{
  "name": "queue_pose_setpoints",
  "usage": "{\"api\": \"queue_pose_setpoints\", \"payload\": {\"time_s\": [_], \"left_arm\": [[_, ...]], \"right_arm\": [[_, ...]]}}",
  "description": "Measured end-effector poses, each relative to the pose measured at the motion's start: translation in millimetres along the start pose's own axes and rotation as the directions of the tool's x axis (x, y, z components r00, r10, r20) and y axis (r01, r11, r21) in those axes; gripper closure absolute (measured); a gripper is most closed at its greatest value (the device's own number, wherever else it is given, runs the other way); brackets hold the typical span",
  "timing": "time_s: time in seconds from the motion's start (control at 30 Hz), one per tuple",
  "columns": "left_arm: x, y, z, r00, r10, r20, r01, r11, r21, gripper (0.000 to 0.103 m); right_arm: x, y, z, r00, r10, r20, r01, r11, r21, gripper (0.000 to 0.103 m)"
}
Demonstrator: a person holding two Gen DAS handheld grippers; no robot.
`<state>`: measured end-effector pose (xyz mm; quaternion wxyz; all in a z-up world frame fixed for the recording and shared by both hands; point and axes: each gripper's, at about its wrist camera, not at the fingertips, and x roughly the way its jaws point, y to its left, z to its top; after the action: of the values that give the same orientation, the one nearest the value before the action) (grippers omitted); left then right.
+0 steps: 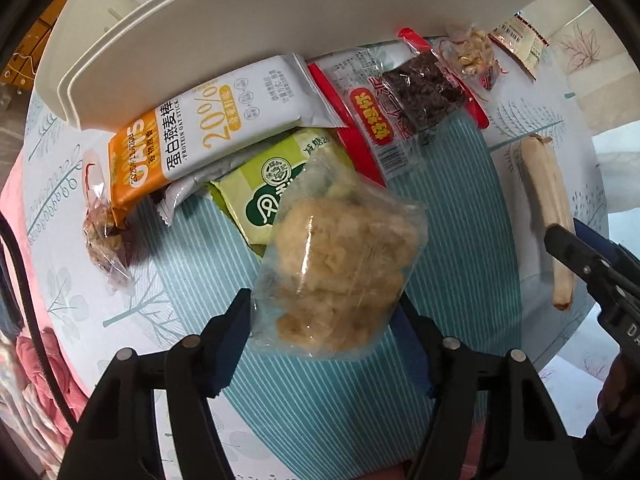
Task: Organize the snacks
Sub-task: 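Grasp a small cracker bag with the left tool while the right tool grasps the wafer bar, then carry both items over the tray and open both tools to drop them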
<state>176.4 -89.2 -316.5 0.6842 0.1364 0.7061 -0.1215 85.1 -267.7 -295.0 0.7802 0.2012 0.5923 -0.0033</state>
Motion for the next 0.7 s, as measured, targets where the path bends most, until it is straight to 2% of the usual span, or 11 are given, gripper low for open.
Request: {"api": "queue_pose_setpoints", "payload": {"time_s": [0.13,0.27,0.37,0.5,0.7], "left_arm": [[-3.9,6.9,-6.0,1.000,-0.013,0.000,0.013,1.000,0.001,0.045],[-13.9,17.9,-13.8,0.999,-0.033,-0.002,0.033,0.999,0.001,0.047],[-33.0,27.5,-21.7,0.997,-0.073,0.001,0.073,0.997,-0.011,0.048],[-65.2,34.1,-26.8,0.993,-0.093,0.067,0.093,0.996,-0.006,0.048],[-118.8,49.4,-25.4,0.978,-0.128,0.162,0.134,0.991,-0.023,0.048]], "right_arm": [[-11.9,6.8,-0.1,1.000,0.016,0.002,-0.016,1.000,0.014,0.047],[-19.7,15.8,6.6,0.999,0.032,-0.004,-0.032,0.999,0.015,0.047],[-23.4,22.9,12.0,0.998,0.060,-0.007,-0.060,0.998,0.017,0.047],[-31.3,38.5,22.4,0.993,0.122,0.003,-0.122,0.992,0.022,0.047],[-42.5,66.7,42.7,0.979,0.204,0.021,-0.205,0.979,0.012,0.047]]}}
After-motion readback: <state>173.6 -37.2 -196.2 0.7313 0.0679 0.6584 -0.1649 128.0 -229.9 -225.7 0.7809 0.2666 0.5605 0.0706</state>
